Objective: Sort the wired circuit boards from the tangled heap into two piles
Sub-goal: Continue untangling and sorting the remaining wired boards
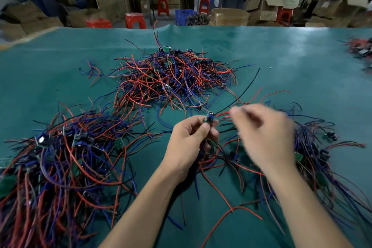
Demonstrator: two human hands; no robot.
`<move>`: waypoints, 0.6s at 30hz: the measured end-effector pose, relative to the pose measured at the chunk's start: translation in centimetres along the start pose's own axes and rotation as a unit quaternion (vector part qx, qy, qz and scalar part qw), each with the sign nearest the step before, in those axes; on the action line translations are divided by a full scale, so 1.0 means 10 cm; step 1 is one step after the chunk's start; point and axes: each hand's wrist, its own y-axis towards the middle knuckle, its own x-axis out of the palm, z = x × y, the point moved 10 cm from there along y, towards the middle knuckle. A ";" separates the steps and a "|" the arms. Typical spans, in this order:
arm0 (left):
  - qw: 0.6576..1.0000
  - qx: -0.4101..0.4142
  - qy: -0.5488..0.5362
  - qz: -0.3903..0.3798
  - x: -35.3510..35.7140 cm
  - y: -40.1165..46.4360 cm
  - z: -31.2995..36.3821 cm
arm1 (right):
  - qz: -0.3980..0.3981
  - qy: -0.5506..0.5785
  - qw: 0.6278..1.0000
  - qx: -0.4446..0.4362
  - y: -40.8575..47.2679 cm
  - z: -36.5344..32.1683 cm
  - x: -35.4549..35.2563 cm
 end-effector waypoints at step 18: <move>0.991 0.023 0.088 -0.100 0.24 -0.05 0.00 | 0.063 0.321 0.943 -0.065 0.27 -1.01 -0.47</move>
